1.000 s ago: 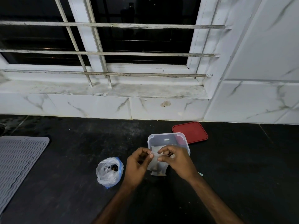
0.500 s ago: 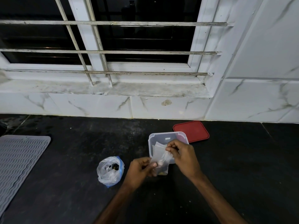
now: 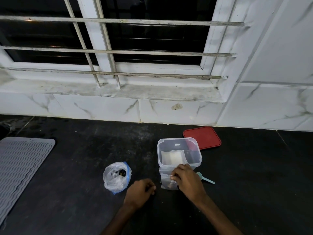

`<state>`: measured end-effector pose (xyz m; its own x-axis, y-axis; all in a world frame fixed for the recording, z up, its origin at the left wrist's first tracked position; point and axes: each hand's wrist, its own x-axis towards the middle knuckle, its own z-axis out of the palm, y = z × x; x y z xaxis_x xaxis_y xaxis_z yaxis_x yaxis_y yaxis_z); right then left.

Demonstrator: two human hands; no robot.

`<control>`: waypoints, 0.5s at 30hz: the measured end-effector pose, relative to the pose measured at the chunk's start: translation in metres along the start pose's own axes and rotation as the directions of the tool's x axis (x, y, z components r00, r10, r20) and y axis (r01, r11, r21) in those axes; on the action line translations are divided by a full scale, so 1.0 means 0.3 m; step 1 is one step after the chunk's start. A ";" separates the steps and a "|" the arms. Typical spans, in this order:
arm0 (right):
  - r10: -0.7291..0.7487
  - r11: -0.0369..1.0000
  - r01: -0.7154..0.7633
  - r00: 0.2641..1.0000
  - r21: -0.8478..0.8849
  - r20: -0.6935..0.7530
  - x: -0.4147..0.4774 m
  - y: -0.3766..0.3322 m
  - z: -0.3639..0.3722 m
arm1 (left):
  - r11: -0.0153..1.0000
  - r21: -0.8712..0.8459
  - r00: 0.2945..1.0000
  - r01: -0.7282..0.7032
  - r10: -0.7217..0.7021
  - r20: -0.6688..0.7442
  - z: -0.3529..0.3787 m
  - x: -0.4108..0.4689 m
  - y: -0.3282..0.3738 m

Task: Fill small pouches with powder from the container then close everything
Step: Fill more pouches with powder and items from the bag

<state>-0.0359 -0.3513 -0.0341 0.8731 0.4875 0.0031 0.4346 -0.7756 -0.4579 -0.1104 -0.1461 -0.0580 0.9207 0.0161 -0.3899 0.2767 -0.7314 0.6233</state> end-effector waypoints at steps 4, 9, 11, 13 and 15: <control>-0.007 0.986 -0.005 0.997 -0.164 -0.074 -0.006 -0.012 -0.008 | 0.999 -0.028 0.998 -0.018 0.016 -0.055 -0.007 -0.001 0.007; -0.008 0.982 -0.043 0.962 -0.183 -0.273 0.054 0.002 -0.083 | 0.994 -0.084 0.987 -0.070 0.058 -0.147 -0.030 0.004 0.044; 0.134 0.984 -0.157 0.961 -0.080 -0.240 0.127 0.036 -0.121 | 0.989 -0.114 0.981 -0.094 0.072 -0.182 -0.042 0.008 0.066; 0.298 0.949 -0.306 0.950 -0.078 -0.096 0.217 0.084 -0.128 | 0.984 -0.138 0.973 -0.110 0.079 -0.218 -0.060 0.015 0.090; 0.388 0.914 -0.378 0.921 -0.145 0.042 0.285 0.111 -0.112 | 0.983 -0.142 0.967 -0.118 0.081 -0.239 -0.079 0.021 0.107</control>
<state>0.0605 -0.3489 -0.0192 0.9633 0.1651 -0.2117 0.0992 -0.9516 -0.2908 -0.0894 -0.1533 -0.0244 0.9792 0.1192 -0.1641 0.2025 -0.6237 0.7550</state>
